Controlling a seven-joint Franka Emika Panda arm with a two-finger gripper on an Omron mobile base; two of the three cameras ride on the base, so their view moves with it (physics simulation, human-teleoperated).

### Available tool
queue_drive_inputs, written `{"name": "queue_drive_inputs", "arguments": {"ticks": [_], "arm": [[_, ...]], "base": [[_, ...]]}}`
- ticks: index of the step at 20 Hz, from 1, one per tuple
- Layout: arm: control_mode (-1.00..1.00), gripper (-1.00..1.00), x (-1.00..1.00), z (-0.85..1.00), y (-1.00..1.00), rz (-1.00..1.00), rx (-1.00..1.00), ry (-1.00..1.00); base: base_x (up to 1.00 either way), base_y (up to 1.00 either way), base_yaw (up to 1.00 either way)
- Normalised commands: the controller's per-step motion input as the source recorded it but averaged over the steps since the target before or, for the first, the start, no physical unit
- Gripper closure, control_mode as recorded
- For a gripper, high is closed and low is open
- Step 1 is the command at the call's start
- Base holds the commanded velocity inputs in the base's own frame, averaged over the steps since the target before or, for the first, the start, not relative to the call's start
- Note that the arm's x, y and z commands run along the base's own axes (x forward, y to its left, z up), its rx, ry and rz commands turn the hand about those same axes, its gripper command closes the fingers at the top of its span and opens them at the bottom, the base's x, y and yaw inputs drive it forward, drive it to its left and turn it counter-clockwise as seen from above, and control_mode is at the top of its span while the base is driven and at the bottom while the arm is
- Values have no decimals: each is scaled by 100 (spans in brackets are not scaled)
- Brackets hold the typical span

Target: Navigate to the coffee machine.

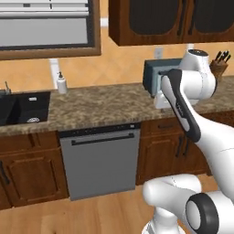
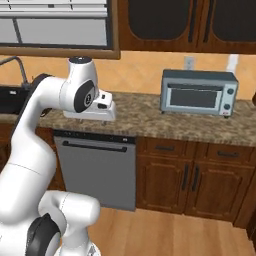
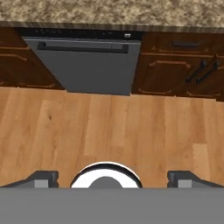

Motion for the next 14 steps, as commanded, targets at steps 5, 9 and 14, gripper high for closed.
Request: {"name": "queue_drive_inputs", "arguments": {"ticks": [5,9,14], "arm": [[100,-100,0,0,0,0,0,0],[100,-100,0,0,0,0,0,0],[100,-100,0,0,0,0,0,0]], "base": [[23,100,1],[75,78,7],[97,50,8]]}}
